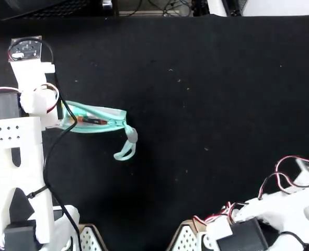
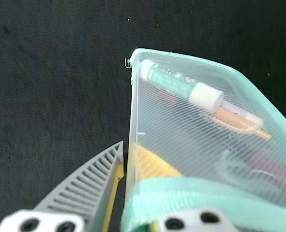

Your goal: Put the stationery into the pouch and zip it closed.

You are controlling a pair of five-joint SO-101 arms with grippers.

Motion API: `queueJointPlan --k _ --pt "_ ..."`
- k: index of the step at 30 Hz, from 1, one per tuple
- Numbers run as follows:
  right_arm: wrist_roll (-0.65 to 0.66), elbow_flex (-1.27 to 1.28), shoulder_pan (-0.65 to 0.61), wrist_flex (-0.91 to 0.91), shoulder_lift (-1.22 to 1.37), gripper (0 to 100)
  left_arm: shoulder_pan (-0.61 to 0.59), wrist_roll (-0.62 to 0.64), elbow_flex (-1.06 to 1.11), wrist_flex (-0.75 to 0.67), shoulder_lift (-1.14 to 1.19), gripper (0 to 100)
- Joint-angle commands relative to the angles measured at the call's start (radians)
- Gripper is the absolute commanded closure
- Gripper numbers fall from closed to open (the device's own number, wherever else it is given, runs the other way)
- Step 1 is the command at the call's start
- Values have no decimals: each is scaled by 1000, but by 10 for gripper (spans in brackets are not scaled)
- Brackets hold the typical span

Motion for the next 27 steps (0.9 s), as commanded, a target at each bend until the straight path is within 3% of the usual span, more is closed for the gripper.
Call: queueJointPlan --k 1,8,14,17,22,27 --pt "60 19 41 0 -24 985 -16 -2 8 -21 20 970" --pt "58 205 163 -242 -24 985 -16 -2 8 -20 20 970" --pt "60 255 167 -310 -24 985 -16 -2 8 -17 20 970" --pt "60 298 169 -454 -24 985 -16 -2 8 -17 20 970" --pt "64 464 129 -738 -24 985 -16 -2 8 -17 18 970" --pt "64 429 9 -663 -25 985 -16 -2 8 -17 18 970"
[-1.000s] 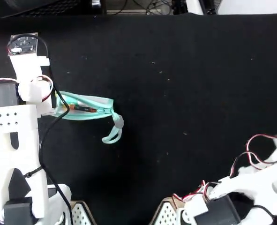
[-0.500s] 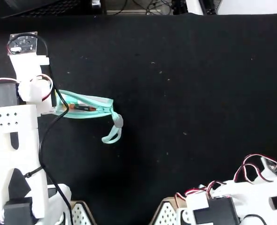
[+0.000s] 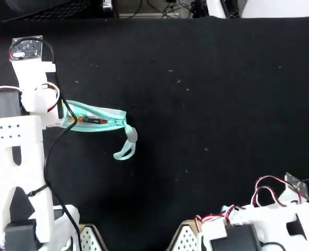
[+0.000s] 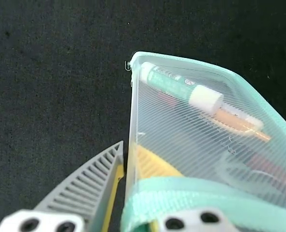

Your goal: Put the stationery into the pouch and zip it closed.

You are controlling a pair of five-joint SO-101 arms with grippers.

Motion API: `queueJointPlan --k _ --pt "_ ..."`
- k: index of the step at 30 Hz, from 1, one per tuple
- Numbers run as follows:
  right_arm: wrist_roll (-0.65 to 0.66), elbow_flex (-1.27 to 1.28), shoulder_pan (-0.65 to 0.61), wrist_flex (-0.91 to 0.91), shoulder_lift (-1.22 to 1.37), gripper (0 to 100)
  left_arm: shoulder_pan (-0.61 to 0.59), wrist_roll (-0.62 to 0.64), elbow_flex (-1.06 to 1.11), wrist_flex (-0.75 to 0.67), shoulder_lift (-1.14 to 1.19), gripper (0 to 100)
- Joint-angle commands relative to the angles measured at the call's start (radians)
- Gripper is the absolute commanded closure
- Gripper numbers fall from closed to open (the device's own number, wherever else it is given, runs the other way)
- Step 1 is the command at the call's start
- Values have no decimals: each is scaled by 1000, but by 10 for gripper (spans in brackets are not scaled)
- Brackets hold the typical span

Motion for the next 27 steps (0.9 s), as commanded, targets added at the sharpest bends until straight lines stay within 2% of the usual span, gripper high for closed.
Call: queueJointPlan --k 1,6,9,14,20,27 --pt "5 -5 -135 -3 2 985 -16 -2 7 -9 18 970" --pt "3 -76 -373 118 2 985 -15 -2 8 -9 18 970" --pt "3 -136 -454 213 -4 985 -15 -2 8 -9 18 970" --pt "3 -259 -482 288 -1 985 -15 -2 8 -9 18 970" --pt "-35 -292 -480 172 4 985 -15 -2 8 -9 15 970" --pt "31 -344 -476 431 -4 985 -16 -2 8 -9 17 970"
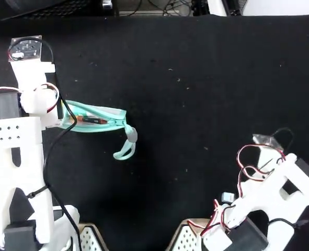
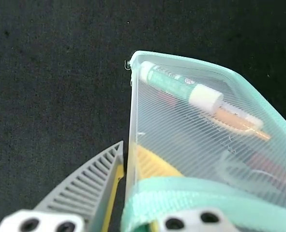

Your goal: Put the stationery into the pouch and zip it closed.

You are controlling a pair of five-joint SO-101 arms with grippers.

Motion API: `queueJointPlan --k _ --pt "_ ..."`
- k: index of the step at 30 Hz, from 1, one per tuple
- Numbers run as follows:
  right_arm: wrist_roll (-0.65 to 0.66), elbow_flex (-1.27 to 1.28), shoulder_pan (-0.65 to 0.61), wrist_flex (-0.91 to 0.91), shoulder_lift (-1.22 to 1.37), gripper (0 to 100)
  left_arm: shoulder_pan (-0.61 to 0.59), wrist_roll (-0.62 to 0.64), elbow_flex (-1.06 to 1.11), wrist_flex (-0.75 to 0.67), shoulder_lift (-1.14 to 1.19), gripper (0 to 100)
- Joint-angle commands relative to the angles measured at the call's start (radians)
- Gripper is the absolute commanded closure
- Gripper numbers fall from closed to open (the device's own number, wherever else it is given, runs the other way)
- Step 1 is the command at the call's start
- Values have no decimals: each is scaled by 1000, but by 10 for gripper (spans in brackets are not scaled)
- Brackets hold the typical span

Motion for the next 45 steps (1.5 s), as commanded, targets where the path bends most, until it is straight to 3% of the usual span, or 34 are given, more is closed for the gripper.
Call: queueJointPlan --k 1,5,12,22,27,32,45 --pt "21 -96 -3 95 -18 985 -16 -2 7 -9 17 970" --pt "26 -136 35 173 -16 985 -16 -2 7 -9 17 970" --pt "21 -124 137 144 -10 985 -21 -2 7 -9 17 970" --pt "-35 113 181 -245 -10 985 -19 -2 7 -9 12 970" --pt "-91 113 172 -324 -10 985 -19 -2 7 -9 12 970" --pt "-107 107 54 -353 -10 985 -18 -2 7 -9 11 970" --pt "-568 -22 -460 -476 -12 985 -22 -2 7 -8 11 970"
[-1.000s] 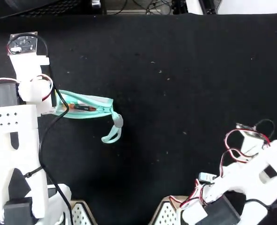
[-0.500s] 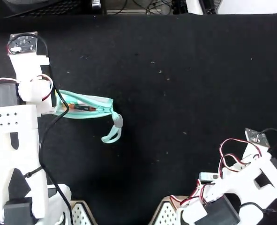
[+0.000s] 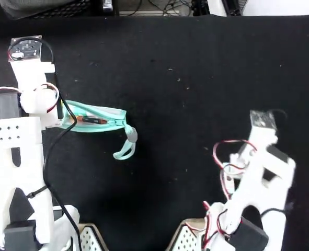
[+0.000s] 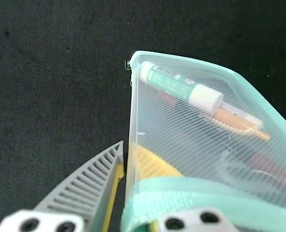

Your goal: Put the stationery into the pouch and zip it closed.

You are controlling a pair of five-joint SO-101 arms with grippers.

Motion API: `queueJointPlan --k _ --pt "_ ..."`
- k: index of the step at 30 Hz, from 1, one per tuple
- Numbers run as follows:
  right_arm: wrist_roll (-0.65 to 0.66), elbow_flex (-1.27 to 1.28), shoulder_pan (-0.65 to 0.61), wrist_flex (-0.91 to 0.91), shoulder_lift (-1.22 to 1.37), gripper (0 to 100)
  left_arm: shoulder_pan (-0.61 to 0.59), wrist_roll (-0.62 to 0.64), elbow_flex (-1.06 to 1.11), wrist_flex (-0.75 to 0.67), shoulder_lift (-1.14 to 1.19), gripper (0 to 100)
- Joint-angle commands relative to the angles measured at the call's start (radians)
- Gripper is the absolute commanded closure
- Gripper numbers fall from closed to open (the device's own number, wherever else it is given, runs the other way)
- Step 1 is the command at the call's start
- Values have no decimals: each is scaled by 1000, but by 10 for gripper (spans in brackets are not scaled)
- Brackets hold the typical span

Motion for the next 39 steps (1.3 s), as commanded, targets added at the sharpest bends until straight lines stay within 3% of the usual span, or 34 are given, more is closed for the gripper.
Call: queueJointPlan --k 1,5,8,14,23,39 --pt "-106 -91 -132 -12 -12 985 -22 -2 7 -8 11 970" --pt "-152 -142 -175 21 -18 985 -22 -2 7 -8 11 970" --pt "-106 -193 -184 189 -10 946 -22 -2 7 -8 11 970" --pt "75 -194 -176 402 -10 645 -15 -2 7 -9 11 970" --pt "44 -200 -176 318 -10 832 -21 -2 7 -8 11 970" --pt "54 -171 -180 232 48 822 -16 -2 7 5 11 970"
